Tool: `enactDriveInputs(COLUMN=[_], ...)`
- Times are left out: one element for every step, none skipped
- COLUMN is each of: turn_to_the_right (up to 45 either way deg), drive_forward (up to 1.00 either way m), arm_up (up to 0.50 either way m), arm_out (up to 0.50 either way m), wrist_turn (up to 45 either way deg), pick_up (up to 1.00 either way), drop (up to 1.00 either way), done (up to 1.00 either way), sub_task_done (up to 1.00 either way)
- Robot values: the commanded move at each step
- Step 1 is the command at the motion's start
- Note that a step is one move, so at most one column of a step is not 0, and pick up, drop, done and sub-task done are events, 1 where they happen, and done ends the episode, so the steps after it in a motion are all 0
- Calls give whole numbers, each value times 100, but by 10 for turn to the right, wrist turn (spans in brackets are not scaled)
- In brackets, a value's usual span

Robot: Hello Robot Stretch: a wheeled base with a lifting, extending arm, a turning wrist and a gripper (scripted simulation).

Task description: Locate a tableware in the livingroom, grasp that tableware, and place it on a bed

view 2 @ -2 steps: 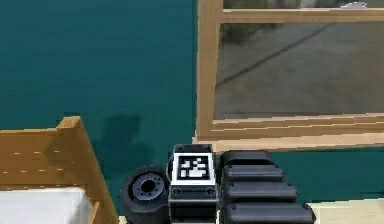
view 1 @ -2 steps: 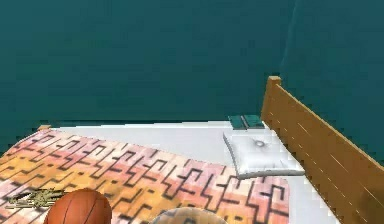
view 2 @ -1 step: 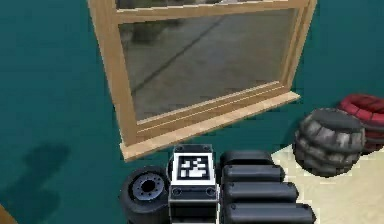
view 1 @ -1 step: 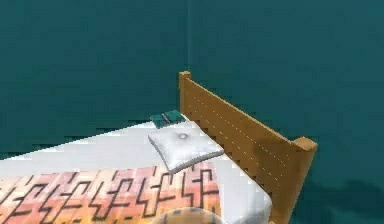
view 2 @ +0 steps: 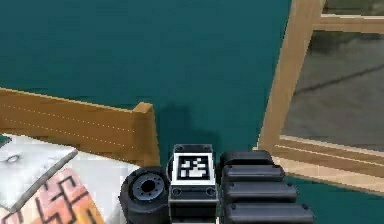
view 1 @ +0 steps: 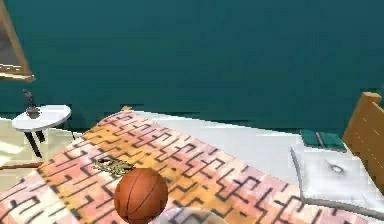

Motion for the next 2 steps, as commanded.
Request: enactDriveInputs(turn_to_the_right=[-150, 450], drive_forward=[0, 0], arm_up=[0, 0], arm_out=[0, 0], wrist_turn=[0, 0], pick_up=[0, 0], drop=[0, 0], done=[0, 0], sub_task_done=[0, 0])
